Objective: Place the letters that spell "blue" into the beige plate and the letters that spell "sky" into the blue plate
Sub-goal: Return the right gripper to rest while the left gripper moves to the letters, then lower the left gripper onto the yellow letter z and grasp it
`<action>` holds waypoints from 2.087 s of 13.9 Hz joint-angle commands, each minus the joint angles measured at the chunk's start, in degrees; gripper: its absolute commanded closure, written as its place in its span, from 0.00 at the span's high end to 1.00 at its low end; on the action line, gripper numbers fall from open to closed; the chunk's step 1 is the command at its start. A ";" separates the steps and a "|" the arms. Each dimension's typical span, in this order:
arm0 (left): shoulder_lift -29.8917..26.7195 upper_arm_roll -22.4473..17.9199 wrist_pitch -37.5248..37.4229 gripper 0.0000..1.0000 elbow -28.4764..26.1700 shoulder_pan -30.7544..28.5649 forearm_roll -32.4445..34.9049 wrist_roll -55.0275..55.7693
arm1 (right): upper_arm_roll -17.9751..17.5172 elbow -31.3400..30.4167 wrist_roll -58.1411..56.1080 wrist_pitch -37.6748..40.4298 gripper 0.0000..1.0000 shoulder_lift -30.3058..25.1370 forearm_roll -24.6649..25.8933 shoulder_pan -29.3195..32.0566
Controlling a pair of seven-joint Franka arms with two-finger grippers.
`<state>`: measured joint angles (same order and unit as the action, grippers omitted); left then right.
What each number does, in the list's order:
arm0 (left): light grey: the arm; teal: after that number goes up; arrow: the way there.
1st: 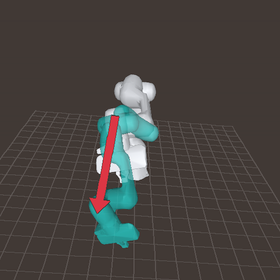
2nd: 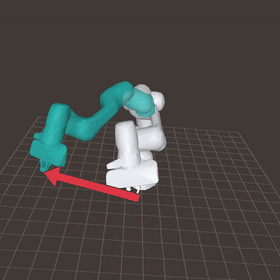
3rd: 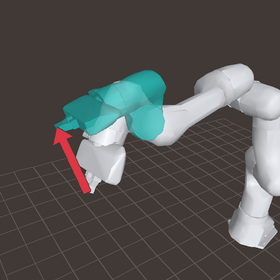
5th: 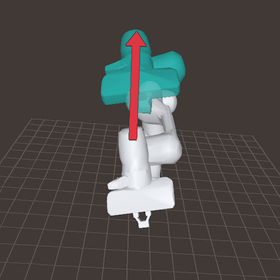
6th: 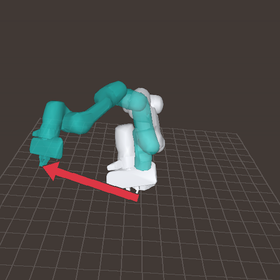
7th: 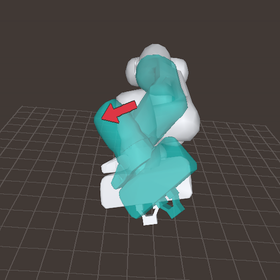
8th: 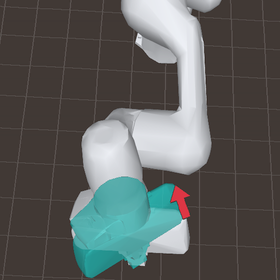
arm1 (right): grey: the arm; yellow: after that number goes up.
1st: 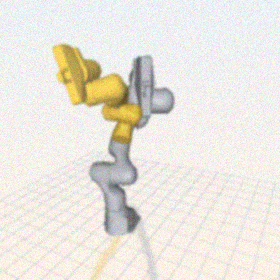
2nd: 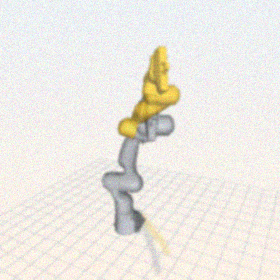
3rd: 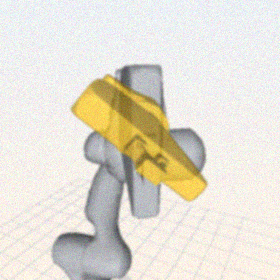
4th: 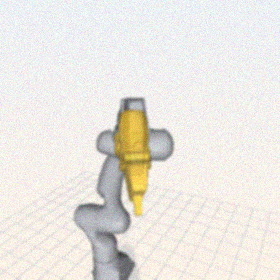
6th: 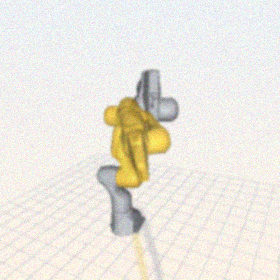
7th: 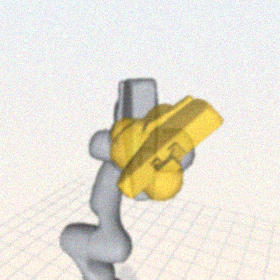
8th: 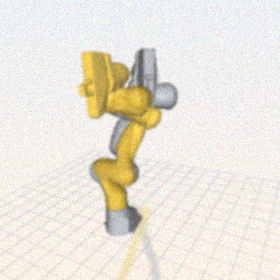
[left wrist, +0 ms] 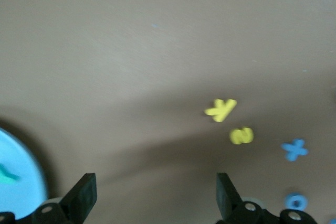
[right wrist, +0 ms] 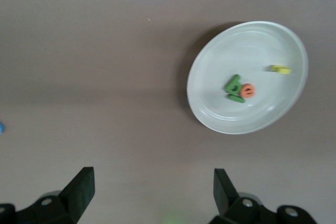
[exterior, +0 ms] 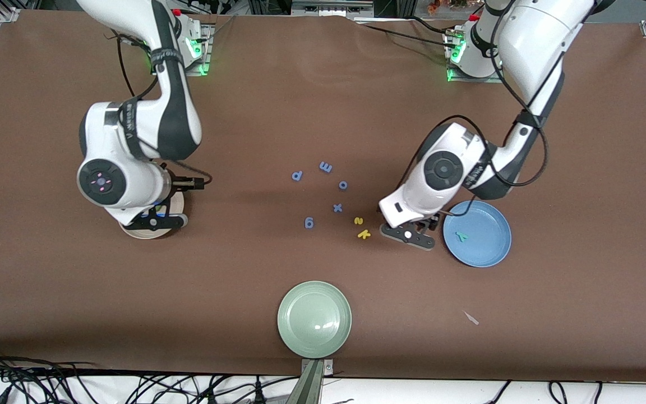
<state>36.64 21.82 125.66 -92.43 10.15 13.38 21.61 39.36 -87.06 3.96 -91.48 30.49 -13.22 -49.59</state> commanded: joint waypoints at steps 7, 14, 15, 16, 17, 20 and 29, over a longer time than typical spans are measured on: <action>4.67 -0.72 4.51 1.00 1.03 5.40 2.88 11.27 | -30.36 -6.89 2.10 -3.62 1.00 -19.14 15.33 29.95; 4.49 -0.90 4.42 1.00 1.02 5.14 4.11 11.35 | -33.65 -6.54 1.58 -2.67 1.00 -26.44 14.45 39.30; 4.41 -0.81 4.42 1.00 1.11 5.14 4.11 11.35 | -33.65 -6.54 1.49 -0.04 1.00 -26.53 14.36 39.91; 4.32 -0.81 4.42 1.00 1.03 5.05 4.11 11.35 | -33.65 -6.72 1.49 1.55 1.00 -26.71 14.27 40.44; 4.23 -0.81 4.42 1.00 0.94 4.96 4.11 11.44 | -33.65 -6.89 0.97 1.74 1.00 -26.88 14.19 41.75; 4.32 -0.81 4.33 1.00 0.59 4.79 4.11 11.44 | -33.65 -6.90 -2.28 1.30 1.00 -27.50 14.10 43.35; 4.58 -0.90 4.51 1.00 0.94 4.96 3.94 12.14 | -33.65 -7.78 -5.19 -3.53 1.00 -26.10 13.83 43.70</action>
<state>40.99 20.73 130.38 -92.12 14.78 15.16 32.14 6.75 -94.19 -0.41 -94.43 4.83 0.98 -6.63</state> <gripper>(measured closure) 0.000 0.000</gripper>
